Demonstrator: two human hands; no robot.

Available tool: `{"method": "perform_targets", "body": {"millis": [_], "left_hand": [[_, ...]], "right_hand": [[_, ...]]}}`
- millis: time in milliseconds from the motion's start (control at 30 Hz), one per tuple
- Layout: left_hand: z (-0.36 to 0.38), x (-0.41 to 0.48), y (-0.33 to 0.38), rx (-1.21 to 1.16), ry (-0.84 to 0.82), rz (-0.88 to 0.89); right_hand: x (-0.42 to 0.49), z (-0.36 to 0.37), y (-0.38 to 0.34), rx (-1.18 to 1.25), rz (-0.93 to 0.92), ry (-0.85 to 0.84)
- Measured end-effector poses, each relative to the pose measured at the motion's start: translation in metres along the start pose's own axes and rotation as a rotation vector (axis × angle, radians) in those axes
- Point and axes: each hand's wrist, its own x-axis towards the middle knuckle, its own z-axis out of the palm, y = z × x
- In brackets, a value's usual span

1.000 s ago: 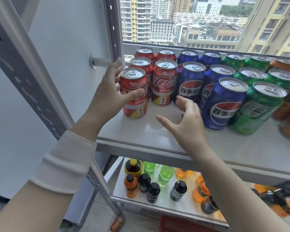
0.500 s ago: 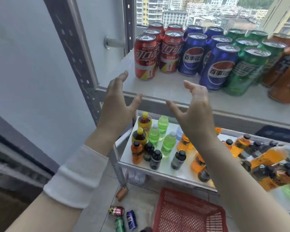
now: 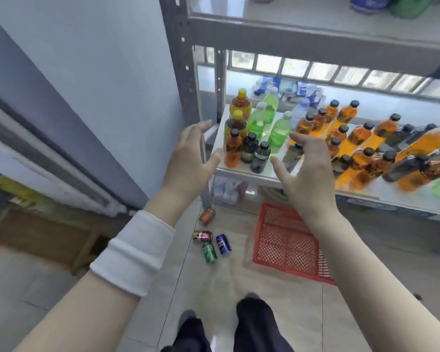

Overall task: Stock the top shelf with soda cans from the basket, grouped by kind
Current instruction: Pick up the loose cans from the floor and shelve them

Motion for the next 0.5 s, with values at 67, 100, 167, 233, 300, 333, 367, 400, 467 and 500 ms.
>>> {"method": "perform_targets", "body": {"millis": [67, 100, 167, 233, 300, 333, 367, 400, 467, 500], "left_hand": [[-0.008, -0.020, -0.027, 0.000, -0.042, -0.017], [-0.011, -0.029, -0.040, 0.001, -0.064, -0.027], [-0.010, -0.045, -0.067, 0.010, -0.111, -0.041], [-0.005, -0.057, -0.093, 0.010, -0.165, -0.069], [0.004, -0.068, -0.116, 0.028, -0.229, -0.116], [0.010, -0.073, -0.127, 0.038, -0.267, -0.148], [0.017, -0.077, -0.138, 0.043, -0.304, -0.187], [0.024, -0.081, -0.150, 0.048, -0.338, -0.226], [0.044, -0.088, -0.178, 0.073, -0.386, -0.299], [0.056, -0.092, -0.195, 0.087, -0.406, -0.329]], "right_hand": [[-0.027, 0.021, -0.010, 0.008, 0.048, -0.033], [-0.039, 0.033, -0.014, 0.009, 0.074, -0.054], [-0.063, 0.054, -0.020, 0.015, 0.138, -0.112], [-0.083, 0.074, -0.022, 0.027, 0.191, -0.155], [-0.104, 0.091, -0.014, 0.010, 0.238, -0.202], [-0.114, 0.099, -0.008, -0.006, 0.271, -0.240], [-0.122, 0.107, 0.000, -0.020, 0.310, -0.285], [-0.129, 0.116, 0.009, -0.031, 0.352, -0.329], [-0.142, 0.140, 0.031, -0.049, 0.430, -0.420], [-0.148, 0.154, 0.042, -0.057, 0.465, -0.466]]}}
